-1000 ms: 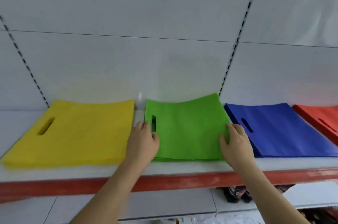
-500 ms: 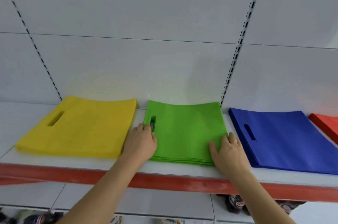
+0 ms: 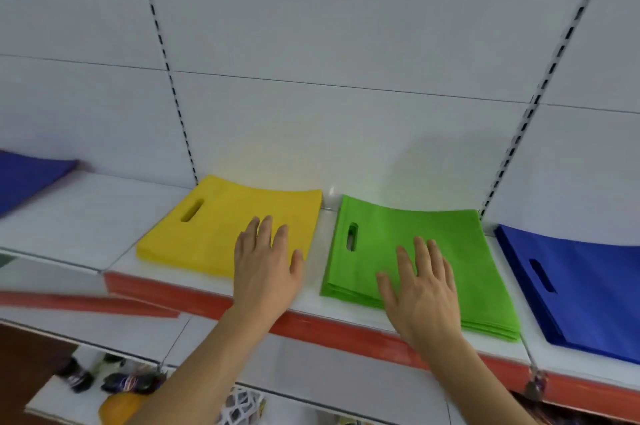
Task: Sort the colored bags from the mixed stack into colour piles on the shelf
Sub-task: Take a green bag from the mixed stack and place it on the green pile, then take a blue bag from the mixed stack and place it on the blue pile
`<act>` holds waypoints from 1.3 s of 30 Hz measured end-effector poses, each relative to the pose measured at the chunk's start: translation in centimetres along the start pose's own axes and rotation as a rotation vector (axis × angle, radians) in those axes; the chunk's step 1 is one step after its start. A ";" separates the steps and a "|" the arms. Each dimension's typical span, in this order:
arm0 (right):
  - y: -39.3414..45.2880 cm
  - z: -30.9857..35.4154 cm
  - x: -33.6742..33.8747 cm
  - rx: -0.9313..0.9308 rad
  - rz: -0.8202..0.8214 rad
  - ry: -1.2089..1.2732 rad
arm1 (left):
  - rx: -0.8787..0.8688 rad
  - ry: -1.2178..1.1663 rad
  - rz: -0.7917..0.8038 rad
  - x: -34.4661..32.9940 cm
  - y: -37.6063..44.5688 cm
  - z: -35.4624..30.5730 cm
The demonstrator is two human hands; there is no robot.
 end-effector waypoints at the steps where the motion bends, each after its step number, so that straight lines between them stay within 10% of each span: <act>1: 0.1 1.7 0.0 0.025 -0.001 0.005 | 0.025 0.013 0.008 0.7 -0.2 1.8; 21: -1.6 49.2 -2.1 0.486 0.026 0.171 | 0.387 0.129 0.029 14.6 -6.3 43.7; 39: 9.8 77.8 -9.6 0.540 0.107 0.249 | 0.464 0.227 0.048 15.6 5.8 69.6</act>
Point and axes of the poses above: each hand's wrist, its own y-axis towards the middle knuckle, its own x-axis out of the back of the hand, z = x × y, the point moved 2 cm from there along y, towards the middle knuckle, and after that the axes turned 3 degrees about -z, right-handed, at the moved point
